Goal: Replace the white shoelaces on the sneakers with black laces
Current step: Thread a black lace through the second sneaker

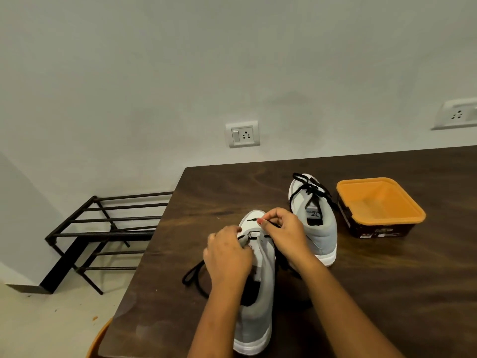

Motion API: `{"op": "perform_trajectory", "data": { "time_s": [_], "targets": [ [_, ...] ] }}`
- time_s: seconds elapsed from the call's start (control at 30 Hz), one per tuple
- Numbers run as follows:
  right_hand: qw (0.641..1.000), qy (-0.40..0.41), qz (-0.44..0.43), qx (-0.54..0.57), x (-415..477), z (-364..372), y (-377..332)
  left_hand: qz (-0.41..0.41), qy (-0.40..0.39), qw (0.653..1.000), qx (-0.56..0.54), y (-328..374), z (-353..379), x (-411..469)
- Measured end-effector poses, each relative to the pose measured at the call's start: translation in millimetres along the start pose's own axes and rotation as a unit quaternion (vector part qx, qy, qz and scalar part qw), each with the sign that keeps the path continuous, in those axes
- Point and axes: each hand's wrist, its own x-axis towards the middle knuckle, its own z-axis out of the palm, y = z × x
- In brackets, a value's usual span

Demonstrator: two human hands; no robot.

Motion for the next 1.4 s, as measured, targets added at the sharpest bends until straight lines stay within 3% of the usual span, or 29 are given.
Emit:
{"op": "perform_trajectory", "data": {
  "time_s": [0.1,0.57,0.63,0.7,0.8,1.23,1.4],
  "targets": [
    [1.0,-0.008,0.014,-0.004,-2,9,5,-0.083,-0.034,0.992,-0.092,-5,6,4],
    [0.989,0.007,-0.044,-0.144,-13,27,14,-0.212,-0.044,0.933,-0.287,-20,11,8],
    [0.992,0.051,-0.026,-0.113,-13,26,20,-0.214,-0.037,0.93,-0.296,-21,11,9],
    [0.992,0.109,0.058,0.036,-15,19,22,-0.203,-0.037,0.936,-0.285,-21,12,8],
    [0.946,0.135,0.177,0.238,-19,3,19,-0.161,-0.024,0.959,-0.233,-18,14,5],
    [0.965,0.061,0.123,0.225,-20,-2,4,-0.06,0.029,0.978,-0.197,-12,17,-4],
    [0.985,0.007,0.076,0.155,-19,13,9,-0.126,0.018,0.96,-0.249,-18,16,4]
  ]
}}
